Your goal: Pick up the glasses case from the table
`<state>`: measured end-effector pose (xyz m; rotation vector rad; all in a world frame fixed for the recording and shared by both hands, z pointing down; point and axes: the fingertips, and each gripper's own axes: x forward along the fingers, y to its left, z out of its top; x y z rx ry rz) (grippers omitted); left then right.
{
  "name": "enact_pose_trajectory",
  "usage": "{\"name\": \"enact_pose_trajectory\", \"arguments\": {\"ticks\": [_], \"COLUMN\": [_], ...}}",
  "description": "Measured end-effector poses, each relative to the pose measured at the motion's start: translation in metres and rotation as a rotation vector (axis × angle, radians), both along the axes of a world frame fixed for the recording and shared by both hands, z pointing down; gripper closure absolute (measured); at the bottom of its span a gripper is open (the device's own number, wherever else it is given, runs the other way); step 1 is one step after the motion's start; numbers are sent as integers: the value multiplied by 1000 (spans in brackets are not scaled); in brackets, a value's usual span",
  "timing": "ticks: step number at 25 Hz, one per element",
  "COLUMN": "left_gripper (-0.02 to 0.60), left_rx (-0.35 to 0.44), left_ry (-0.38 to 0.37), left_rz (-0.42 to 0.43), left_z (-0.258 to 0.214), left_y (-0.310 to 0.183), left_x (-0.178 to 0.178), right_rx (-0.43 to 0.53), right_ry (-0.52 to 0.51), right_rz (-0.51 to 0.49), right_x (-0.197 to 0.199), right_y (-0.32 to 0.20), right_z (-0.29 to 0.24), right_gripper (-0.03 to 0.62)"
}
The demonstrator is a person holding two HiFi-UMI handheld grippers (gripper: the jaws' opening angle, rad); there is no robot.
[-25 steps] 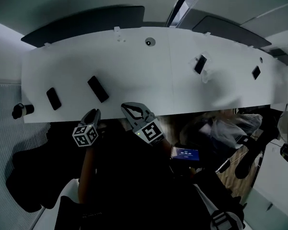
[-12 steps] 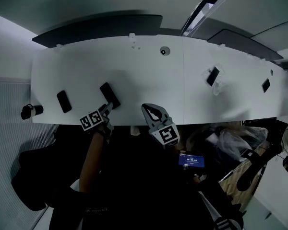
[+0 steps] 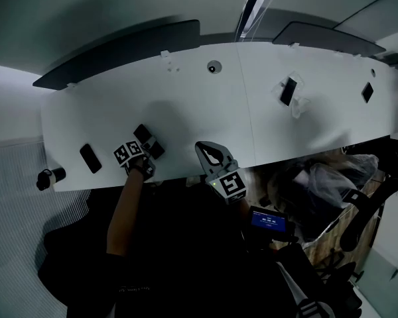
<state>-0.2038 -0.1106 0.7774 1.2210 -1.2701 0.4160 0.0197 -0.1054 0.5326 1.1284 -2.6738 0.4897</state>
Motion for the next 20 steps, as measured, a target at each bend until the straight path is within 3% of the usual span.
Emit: {"name": "enact_pose_trajectory", "arguments": {"ticks": [3, 5, 11, 20], "left_gripper": [7, 2, -5, 34], "left_rx": [-114, -174, -263, -319], "left_ry": [-137, -234, -292, -276], "left_rz": [30, 61, 94, 119], "left_z": [19, 30, 47, 46], "left_y": [5, 8, 18, 19], "left_x": [-9, -14, -5, -4], "right_rx": [-12, -14, -31, -41], "right_ry": [-14, -22, -34, -53], "right_rz": [32, 51, 90, 104], "right_x": [7, 11, 18, 14], "right_y": [-1, -2, -4, -12], "right_z": [7, 11, 10, 13], "right_gripper": [586, 586, 586, 586]}}
